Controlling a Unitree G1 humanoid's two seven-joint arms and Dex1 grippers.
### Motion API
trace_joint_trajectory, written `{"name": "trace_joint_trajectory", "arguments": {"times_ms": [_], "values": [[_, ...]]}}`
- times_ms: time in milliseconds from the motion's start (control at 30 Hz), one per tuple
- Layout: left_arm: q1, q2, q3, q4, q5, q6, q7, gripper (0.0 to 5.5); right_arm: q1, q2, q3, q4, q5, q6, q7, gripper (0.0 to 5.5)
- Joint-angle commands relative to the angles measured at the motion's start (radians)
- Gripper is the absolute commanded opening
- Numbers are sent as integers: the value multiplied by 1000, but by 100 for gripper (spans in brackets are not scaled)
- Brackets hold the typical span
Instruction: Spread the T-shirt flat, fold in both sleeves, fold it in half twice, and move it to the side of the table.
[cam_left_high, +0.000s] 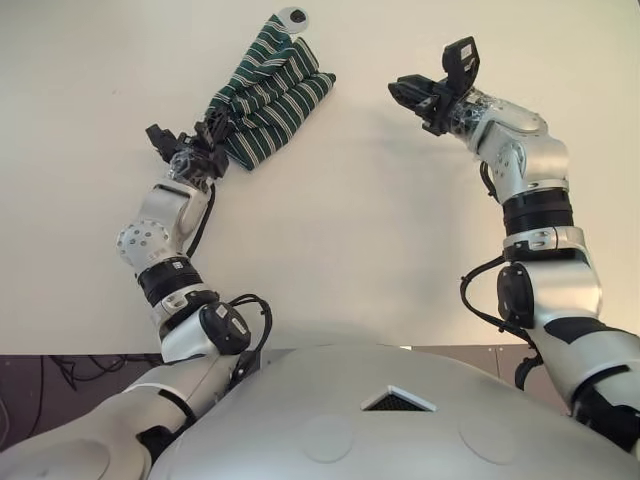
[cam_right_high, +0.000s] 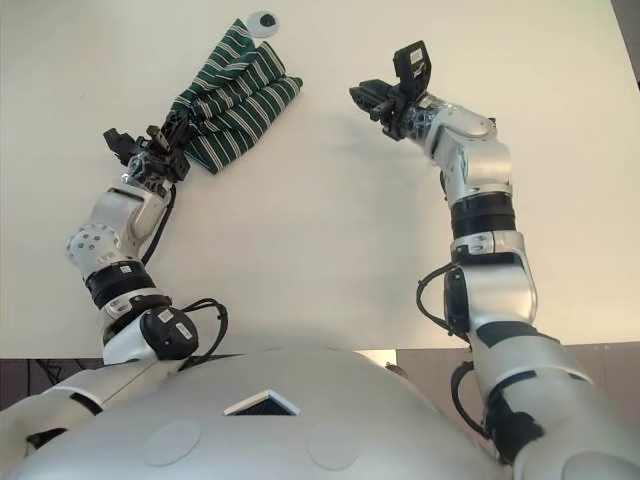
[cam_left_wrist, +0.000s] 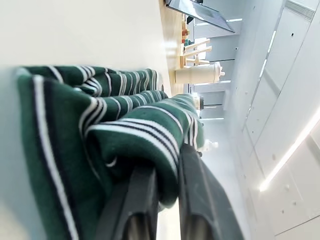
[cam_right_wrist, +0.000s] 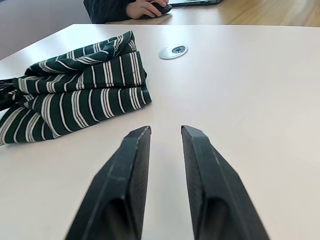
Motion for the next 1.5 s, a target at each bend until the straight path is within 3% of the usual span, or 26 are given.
{"name": "trace_joint_trajectory", "arguments": {"times_ms": [33, 167, 233, 367, 533, 633, 733, 900, 1233, 1500], "values": [[41, -44, 10, -42, -75, 5, 36, 103, 57, 18, -11, -47, -2, 31, -39, 113], [28, -64, 94, -45, -227, -67, 78, 169, 129, 21, -2, -76, -10, 38, -57, 113], [52, -29, 64, -70, -239, -40, 39, 197, 157, 26, -6, -94, -8, 41, -75, 113], [115, 109, -144, -291, -151, 58, -146, 224, 193, 31, -13, -135, 3, 51, -98, 113], [81, 326, -587, -636, 223, -113, -463, 224, 218, 38, -20, -156, 8, 49, -123, 113], [8, 351, -842, -570, 562, -356, -507, 224, 209, 47, -13, -146, -3, 44, -128, 113], [-50, 335, -959, -402, 793, -506, -456, 224, 182, 54, 3, -119, -18, 38, -120, 113], [-130, 306, -1037, -219, 1019, -506, -345, 224, 159, 52, 13, -86, -24, 31, -112, 113], [-243, 304, -1016, -52, 1108, -366, -356, 224, 175, 71, 9, -64, -27, 7, -143, 113], [-356, 294, -954, 124, 1121, -406, -365, 224, 210, 88, 11, -61, -30, -6, -163, 113]]}}
